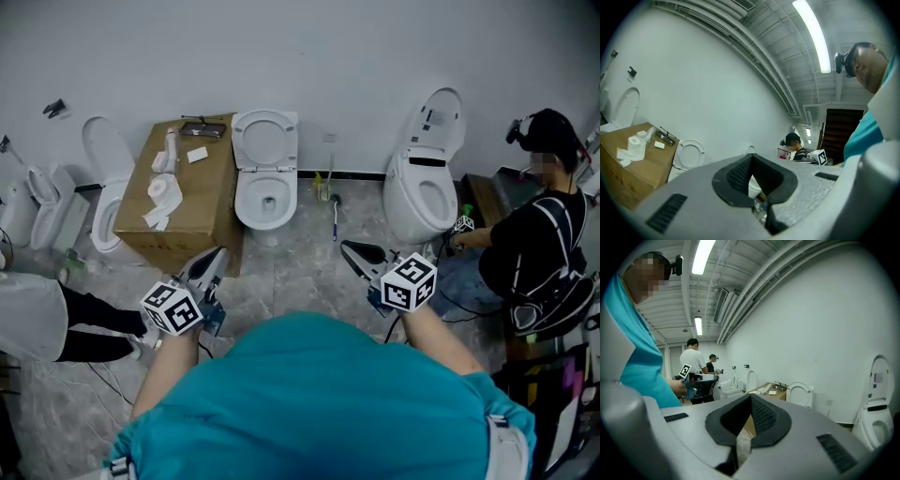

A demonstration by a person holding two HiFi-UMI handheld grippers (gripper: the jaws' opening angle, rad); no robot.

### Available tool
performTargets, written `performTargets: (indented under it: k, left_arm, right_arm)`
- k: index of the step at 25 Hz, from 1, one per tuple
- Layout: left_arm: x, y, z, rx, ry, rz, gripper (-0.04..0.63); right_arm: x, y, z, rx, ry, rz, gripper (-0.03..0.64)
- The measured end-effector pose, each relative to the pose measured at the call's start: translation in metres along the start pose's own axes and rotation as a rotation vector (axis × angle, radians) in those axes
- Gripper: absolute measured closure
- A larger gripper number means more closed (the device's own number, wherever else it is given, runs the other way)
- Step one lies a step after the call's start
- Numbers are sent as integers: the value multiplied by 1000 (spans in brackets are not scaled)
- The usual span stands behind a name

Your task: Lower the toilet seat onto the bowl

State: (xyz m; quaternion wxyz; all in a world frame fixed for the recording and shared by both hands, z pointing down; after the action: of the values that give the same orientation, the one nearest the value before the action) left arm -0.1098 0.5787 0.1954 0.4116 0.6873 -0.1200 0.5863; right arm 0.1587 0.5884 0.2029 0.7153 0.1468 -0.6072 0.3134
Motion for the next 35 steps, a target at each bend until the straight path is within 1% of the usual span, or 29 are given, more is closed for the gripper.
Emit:
performTargets:
  k: [5,9,11,14,18,23,26,31,35]
  left_arm:
    - [15,-34,33,10,7,-18,592]
    - [28,-52,52,7,27,-22,592]
    - [30,-52,57,-1,32,-24,592]
    - [30,-39,58,-20,36,-31,592]
    - [24,-6,65,-23,30,-49,592]
    - [5,58,93,27,29,-68,592]
    - [-16,107,113,65,46,-76,592]
    - [-62,178,143,143,96,-36,592]
    - [-92,234,161,173,112,-27,592]
  right_arm:
    - [5,-25,-43,3,3,-6,617]
    - [15,-45,-61,-4,4,12,617]
    - [18,-53,-61,-15,7,20,617]
    - [20,-55,-48,-39,16,20,617]
    - [19,-63,-18,-48,33,10,617]
    - [3,-84,40,-20,43,-13,617]
    - [-13,-99,87,13,31,6,617]
    - [-50,-126,169,65,10,13,617]
    - [-69,-144,230,87,13,21,617]
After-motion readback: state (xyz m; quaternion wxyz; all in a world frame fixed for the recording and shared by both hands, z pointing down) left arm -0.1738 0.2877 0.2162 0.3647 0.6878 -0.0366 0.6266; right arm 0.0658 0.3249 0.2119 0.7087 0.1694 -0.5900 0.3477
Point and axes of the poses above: the fingertips, and each gripper's own axes: z forward along the fingers, y to its left, x out of its underside, the point moved 2 cm from there along -z, backward along the fingers, and after that the axes turned 3 degrees about -x, right-handed, at the moved point
